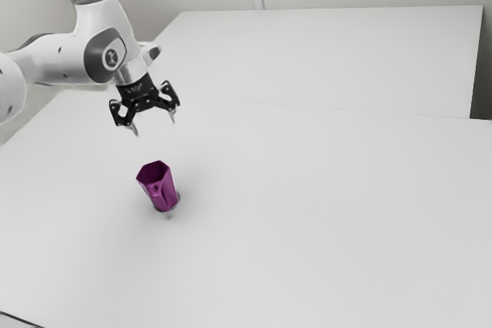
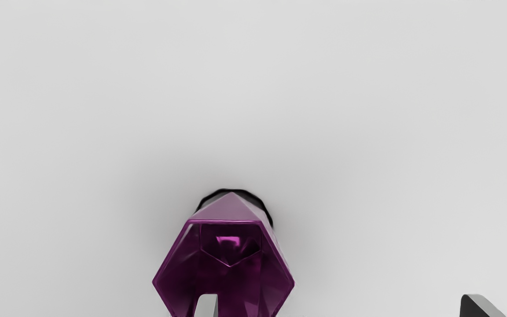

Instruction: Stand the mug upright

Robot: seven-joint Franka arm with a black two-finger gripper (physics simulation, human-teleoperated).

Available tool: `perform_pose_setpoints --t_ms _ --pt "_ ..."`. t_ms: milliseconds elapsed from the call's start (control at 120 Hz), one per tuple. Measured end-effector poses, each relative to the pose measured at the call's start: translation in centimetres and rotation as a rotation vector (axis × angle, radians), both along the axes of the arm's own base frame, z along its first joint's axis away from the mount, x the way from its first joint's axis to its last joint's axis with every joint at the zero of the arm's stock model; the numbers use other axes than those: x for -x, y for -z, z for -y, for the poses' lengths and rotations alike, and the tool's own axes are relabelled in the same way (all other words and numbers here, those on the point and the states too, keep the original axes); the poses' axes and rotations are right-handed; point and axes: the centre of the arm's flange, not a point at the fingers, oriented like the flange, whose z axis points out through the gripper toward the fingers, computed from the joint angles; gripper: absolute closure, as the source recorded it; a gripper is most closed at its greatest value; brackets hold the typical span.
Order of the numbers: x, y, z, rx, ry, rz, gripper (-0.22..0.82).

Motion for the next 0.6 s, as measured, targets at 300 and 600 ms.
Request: perform_pose_setpoints --t_ms 300,600 --pt "0.4 -9.3 0.1 -0.034 0.250 0.036 0.00" --pt "0.8 -10.0 0.2 -0.029 0.423 -0.008 0.00"
